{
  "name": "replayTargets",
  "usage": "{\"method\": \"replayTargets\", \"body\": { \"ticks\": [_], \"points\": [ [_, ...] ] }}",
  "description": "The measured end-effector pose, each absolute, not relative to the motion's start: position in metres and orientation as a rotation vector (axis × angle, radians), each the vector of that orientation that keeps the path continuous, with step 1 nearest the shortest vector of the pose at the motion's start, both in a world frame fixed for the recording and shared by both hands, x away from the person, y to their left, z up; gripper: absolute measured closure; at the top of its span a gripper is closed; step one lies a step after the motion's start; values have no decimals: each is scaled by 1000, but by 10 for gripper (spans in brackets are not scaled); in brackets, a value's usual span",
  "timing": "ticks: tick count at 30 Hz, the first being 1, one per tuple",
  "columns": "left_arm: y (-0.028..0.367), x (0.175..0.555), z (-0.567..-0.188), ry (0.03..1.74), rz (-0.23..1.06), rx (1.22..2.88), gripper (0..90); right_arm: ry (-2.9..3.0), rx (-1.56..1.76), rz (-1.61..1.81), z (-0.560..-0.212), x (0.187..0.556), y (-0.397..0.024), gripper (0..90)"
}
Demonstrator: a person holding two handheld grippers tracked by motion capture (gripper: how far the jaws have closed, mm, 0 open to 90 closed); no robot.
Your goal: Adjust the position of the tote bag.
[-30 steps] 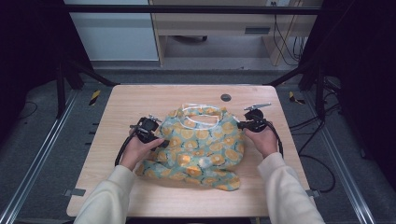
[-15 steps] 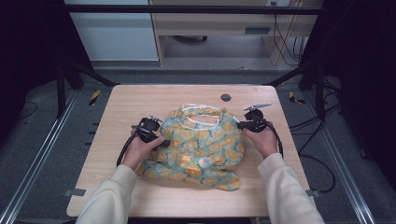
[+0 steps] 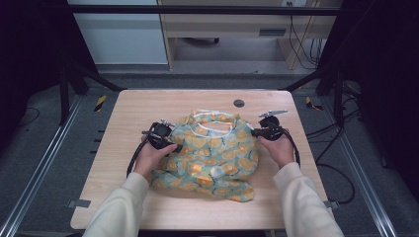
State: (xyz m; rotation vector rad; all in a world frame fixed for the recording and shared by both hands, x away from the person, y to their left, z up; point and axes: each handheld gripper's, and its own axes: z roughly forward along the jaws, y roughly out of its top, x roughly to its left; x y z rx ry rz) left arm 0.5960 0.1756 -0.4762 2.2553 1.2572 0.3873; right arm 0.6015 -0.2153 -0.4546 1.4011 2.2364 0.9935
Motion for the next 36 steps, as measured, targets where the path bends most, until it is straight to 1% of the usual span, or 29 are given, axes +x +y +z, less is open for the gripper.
{"method": "replayTargets", "body": {
  "ticks": [1, 3, 7, 12, 23, 30, 32, 36],
  "points": [
    [176, 597, -478, 1265, 375, 2254, 106, 2235, 1401, 996, -455, 601, -216, 837],
    [176, 598, -481, 1267, 359, 2259, 105, 2236, 1402, 993, -455, 601, -217, 837],
    [174, 598, -482, 1259, 360, 2272, 129, 2232, 1417, 998, -455, 601, -218, 837],
    [172, 597, -482, 1248, 369, 2281, 181, 2231, 1412, 1000, -455, 601, -218, 837],
    [171, 596, -484, 1250, 365, 2302, 199, 2223, 1403, 998, -455, 601, -219, 840],
    [171, 596, -484, 1253, 374, 2300, 226, 2225, 1404, 1000, -455, 601, -219, 841],
    [171, 596, -484, 1251, 385, 2303, 248, 2225, 1401, 999, -455, 601, -219, 841],
    [172, 594, -482, 1234, 397, 2301, 358, 2223, 1398, 999, -455, 601, -219, 842]
  ]
}}
